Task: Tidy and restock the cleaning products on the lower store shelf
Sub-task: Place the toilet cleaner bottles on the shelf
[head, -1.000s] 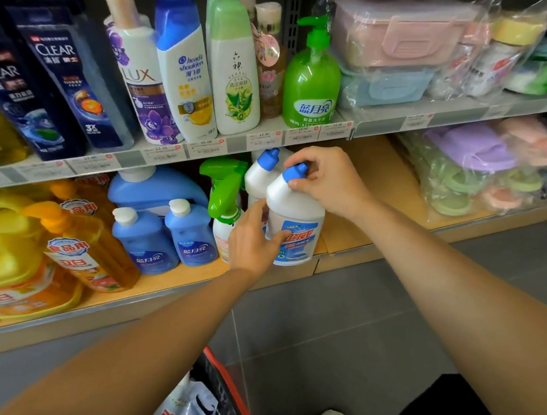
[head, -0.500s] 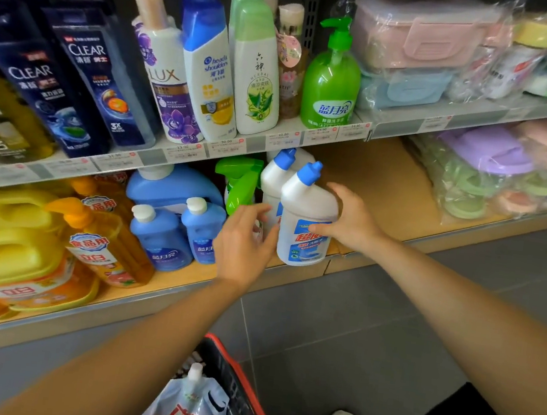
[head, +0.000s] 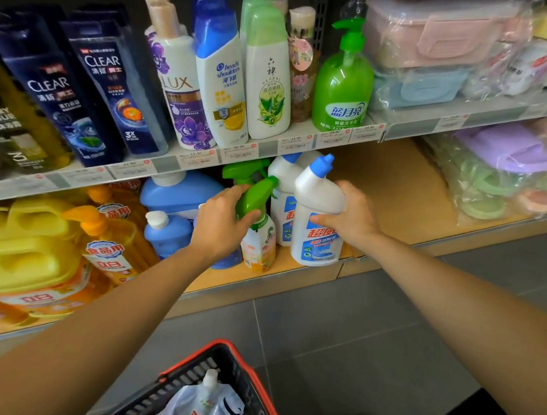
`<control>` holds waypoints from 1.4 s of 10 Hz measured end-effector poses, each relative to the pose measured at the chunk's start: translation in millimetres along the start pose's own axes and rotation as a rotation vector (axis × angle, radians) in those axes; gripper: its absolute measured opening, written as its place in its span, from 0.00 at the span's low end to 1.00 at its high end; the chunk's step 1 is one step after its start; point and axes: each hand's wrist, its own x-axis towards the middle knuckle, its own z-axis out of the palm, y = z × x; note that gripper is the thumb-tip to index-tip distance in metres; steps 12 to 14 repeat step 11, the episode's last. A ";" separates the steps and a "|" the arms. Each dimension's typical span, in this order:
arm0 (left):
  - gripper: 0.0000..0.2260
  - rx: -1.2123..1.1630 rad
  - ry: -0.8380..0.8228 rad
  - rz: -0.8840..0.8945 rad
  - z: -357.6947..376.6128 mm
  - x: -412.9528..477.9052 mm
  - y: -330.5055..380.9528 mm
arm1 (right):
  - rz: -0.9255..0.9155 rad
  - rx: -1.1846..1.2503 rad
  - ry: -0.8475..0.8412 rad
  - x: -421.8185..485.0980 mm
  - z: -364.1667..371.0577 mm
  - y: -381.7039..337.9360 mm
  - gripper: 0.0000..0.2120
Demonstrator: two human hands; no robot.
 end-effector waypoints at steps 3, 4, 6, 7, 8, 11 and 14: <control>0.23 0.051 -0.144 0.079 -3.1 18.8 -2.3 | -0.042 0.049 -0.079 0.2 -15.3 16.2 0.32; 0.23 0.038 -0.145 0.078 -2.1 24.1 -1.7 | -0.031 0.076 -0.096 1.1 -10.0 13.1 0.35; 0.24 -0.050 -0.201 0.065 -5.0 31.5 -5.8 | -0.029 0.083 -0.149 -1.4 10.2 4.7 0.31; 0.27 -0.086 -0.224 0.043 -13.7 25.6 -12.0 | -0.029 0.049 -0.083 -7.9 11.4 -0.7 0.31; 0.29 -0.084 -0.181 0.038 -20.8 11.1 -13.9 | -0.019 0.033 -0.044 -18.9 14.8 -6.5 0.30; 0.11 -0.110 -0.247 0.002 -69.0 -59.2 -39.7 | 0.264 0.005 -0.054 -60.4 27.1 -36.1 0.27; 0.11 -0.110 -0.247 0.002 -69.0 -59.2 -39.7 | 0.264 0.005 -0.054 -60.4 27.1 -36.1 0.27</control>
